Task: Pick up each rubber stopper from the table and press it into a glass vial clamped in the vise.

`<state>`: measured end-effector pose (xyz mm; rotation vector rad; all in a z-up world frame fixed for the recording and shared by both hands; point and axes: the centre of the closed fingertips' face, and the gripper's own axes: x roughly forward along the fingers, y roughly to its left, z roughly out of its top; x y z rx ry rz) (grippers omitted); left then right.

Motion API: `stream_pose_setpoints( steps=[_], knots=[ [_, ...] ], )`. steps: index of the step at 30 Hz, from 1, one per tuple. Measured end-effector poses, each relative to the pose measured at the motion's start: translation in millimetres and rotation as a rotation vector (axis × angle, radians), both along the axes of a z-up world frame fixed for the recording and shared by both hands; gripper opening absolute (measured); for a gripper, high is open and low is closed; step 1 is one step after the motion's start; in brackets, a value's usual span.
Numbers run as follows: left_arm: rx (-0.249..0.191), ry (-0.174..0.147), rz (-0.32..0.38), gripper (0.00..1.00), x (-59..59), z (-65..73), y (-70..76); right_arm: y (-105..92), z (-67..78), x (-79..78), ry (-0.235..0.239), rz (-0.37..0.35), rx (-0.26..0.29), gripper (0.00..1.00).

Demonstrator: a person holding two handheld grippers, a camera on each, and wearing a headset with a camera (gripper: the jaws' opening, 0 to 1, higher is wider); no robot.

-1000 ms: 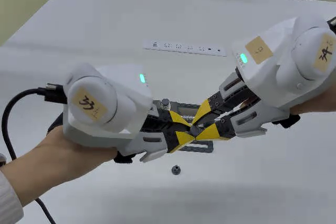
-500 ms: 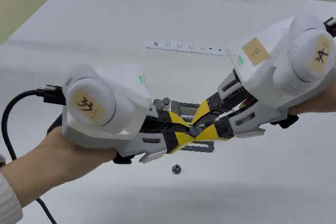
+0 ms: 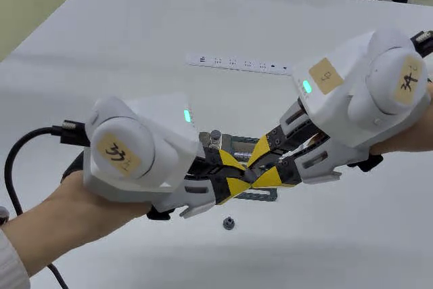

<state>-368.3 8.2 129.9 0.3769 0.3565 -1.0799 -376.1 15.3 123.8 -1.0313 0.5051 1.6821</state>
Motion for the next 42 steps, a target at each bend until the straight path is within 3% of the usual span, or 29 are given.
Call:
stream_pose_setpoints(
  steps=[3, 4, 8, 14, 17, 19, 23, 30, 40, 42],
  knots=[
    [-0.022, 0.022, 0.017, 0.06, 1.2, -2.2, 1.8, 0.6, -1.9, 2.1, 0.0, 0.0, -0.002, 0.07],
    [-0.043, 0.047, 0.022, 0.09, 0.3, -3.2, 1.9, 0.0, -4.0, 4.3, -0.004, -0.001, -0.01, 0.07],
    [-0.06, 0.076, 0.066, 0.19, 4.1, -9.2, 9.8, -3.9, -11.1, 11.7, -0.012, -0.003, -0.033, 0.07],
    [-0.054, 0.124, 0.15, 0.42, 8.5, -23.3, 26.4, -7.5, -19.1, 22.9, -0.008, -0.014, -0.059, 0.07],
    [-0.05, 0.129, 0.171, 0.51, 10.0, -27.2, 33.1, -8.2, -22.4, 27.2, -0.005, -0.014, -0.068, 0.07],
    [-0.069, 0.178, 0.204, 0.57, 10.0, -31.3, 38.0, -8.4, -24.3, 30.3, -0.004, -0.014, -0.072, 0.07],
    [-0.07, 0.189, 0.253, 0.66, 16.9, -36.9, 52.7, -6.7, -26.6, 34.4, -0.001, -0.013, -0.07, 0.07],
    [-0.104, 0.194, 0.323, 0.71, 24.3, -40.6, 68.7, -4.4, -35.6, 44.9, -0.002, 0.004, -0.091, 0.07],
    [-0.122, 0.201, 0.392, 0.99, 30.4, -52.0, 87.0, 4.7, -44.8, 69.7, -0.013, 0.024, -0.128, 0.07],
    [-0.113, 0.209, 0.401, 0.99, 28.7, -54.6, 88.8, 7.3, -45.6, 73.4, -0.016, 0.03, -0.133, 0.07]
  ],
)
